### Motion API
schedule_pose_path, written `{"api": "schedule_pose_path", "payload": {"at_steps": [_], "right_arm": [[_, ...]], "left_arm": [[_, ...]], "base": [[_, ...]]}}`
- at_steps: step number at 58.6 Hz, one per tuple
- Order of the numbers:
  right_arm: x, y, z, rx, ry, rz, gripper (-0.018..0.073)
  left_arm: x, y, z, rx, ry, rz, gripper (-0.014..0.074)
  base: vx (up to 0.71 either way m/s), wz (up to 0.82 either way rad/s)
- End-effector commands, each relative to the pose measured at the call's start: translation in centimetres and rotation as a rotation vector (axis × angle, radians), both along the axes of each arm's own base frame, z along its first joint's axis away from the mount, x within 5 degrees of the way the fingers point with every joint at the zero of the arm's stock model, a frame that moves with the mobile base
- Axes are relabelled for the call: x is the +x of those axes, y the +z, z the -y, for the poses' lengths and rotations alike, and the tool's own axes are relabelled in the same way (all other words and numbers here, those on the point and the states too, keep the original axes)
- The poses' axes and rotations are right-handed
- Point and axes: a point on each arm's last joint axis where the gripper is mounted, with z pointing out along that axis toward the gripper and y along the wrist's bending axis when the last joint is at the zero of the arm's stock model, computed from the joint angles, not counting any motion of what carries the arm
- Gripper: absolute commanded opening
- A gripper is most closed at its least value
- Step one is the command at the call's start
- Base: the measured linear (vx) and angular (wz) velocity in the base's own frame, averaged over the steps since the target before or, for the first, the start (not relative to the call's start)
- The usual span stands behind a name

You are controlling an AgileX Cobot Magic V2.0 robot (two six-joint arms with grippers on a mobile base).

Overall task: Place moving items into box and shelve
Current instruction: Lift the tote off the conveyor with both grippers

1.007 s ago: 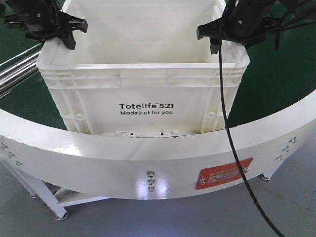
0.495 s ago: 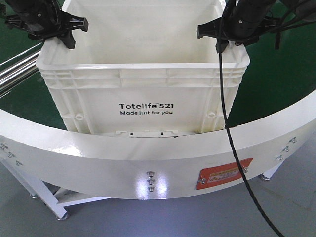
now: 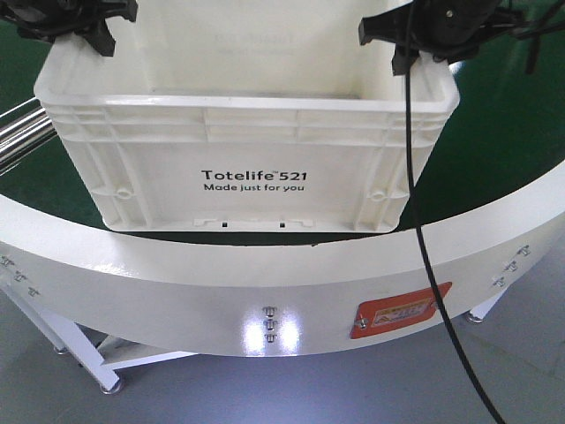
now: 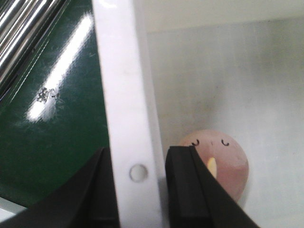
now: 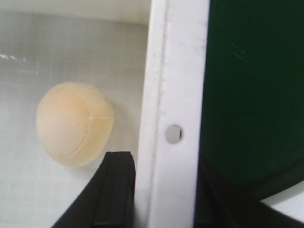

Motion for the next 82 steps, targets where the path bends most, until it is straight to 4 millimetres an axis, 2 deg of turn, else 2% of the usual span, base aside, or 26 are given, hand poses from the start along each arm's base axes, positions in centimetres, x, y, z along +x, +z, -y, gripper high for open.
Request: {"api": "schedule_pose_path", "payload": {"at_steps": [1,7,14,28,40,53,61,82], "right_arm": [[-2.3,5.7,1.7,0.001,-0.036,0.224,0.0042],[-3.4,6.7,2.0,0.024,-0.051,0.255,0.0042],[-5.0,6.9,1.9,0.03,-0.045,0.295,0.0044],[-9.2,6.1,0.1,-0.054,-0.049,0.385,0.005],[-12.2,4.9,-0.2,-0.028,-0.065,0.379,0.0055],[-14.8,2.7,0.8,0.028,-0.074,0.355,0.0057],[-16.1,1.7,1.3,0.044,-0.048,0.357,0.0059],[-16.1,1.6,1.4,0.039,-0.044,0.361,0.006]], "left_arm": [[-3.1,6.1,-0.7,-0.025,0.006,0.232,0.0144],[-4.4,7.3,-1.0,-0.039,0.032,0.267,0.0144],[-6.5,8.5,-0.8,-0.013,0.055,0.349,0.0144],[-10.8,8.7,0.7,0.066,0.084,0.46,0.0144],[-14.3,6.0,2.0,0.003,0.03,0.506,0.0144],[-17.6,2.3,1.6,-0.062,0.018,0.499,0.0144],[-18.6,1.1,1.4,-0.076,0.006,0.5,0.0144],[-18.7,0.8,1.4,-0.069,0.007,0.49,0.0144]], "base": [[0.0,0.0],[0.0,0.0],[0.0,0.0],[0.0,0.0],[0.0,0.0],[0.0,0.0],[0.0,0.0],[0.0,0.0]]}}
